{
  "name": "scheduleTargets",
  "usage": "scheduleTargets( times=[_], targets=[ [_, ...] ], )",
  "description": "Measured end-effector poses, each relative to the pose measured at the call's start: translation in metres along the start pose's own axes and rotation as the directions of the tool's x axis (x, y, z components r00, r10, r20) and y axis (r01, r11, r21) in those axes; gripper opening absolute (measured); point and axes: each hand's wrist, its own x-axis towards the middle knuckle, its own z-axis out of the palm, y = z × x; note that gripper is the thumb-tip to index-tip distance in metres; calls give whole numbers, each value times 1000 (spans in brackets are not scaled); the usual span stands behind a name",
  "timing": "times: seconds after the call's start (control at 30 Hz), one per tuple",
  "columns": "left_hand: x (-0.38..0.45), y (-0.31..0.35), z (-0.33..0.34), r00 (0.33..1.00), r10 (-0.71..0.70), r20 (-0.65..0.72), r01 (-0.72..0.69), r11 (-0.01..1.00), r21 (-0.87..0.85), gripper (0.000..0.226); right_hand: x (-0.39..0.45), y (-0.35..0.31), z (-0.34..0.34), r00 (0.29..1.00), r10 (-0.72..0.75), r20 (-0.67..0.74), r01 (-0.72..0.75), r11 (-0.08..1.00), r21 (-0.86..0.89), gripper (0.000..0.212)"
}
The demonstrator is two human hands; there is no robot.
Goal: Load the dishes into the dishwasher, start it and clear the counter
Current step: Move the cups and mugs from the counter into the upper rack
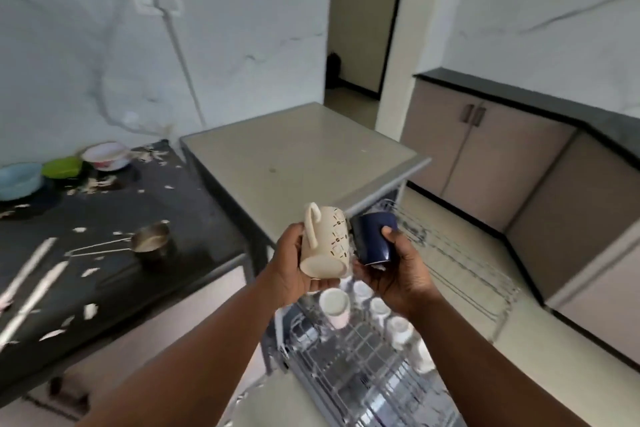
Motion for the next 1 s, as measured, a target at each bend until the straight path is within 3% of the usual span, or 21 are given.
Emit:
scheduleTargets(
  times=[0.13,0.2,0.3,0.37,0.47,0.53,0.6,0.63,0.73,0.8,0.9,1.0],
  targets=[
    [48,-59,49,993,-110,-38,114,987,110,87,8,-19,-89,987,30,-157,-32,999,-10,61],
    [63,-82,62,986,-146,-76,160,962,221,80,16,-21,-123,976,46,-211,-55,998,-38,65],
    [83,-109,66,968,-176,-177,228,912,341,83,28,-13,-157,966,105,-234,-125,989,-73,75],
    [95,-120,63,948,-196,-251,289,864,413,87,33,-2,-171,961,155,-231,-181,979,-93,70],
    [115,-130,52,894,-192,-404,407,725,555,87,37,23,-186,923,219,-316,-277,949,-152,56],
    [133,-133,43,887,-144,-438,443,532,722,101,39,42,-196,892,218,-396,-347,892,-290,62],
    [151,-137,34,928,-113,-354,371,225,901,115,38,60,-208,873,154,-462,-407,751,-520,69],
    [161,-141,31,948,-133,-289,300,70,951,117,37,67,-214,872,114,-476,-435,625,-648,71],
    [188,-154,28,966,-221,-133,84,-217,973,107,37,83,-230,903,44,-427,-429,145,-892,73],
    [203,-164,28,966,-247,-72,-32,-391,920,105,45,91,-237,927,8,-375,-373,-71,-925,76],
    [220,-176,22,964,-267,-1,-143,-520,842,102,63,103,-241,952,4,-305,-291,-281,-914,76],
    [233,-178,14,958,-286,38,-210,-602,770,100,80,118,-236,958,39,-284,-253,-354,-900,73]
  ],
)
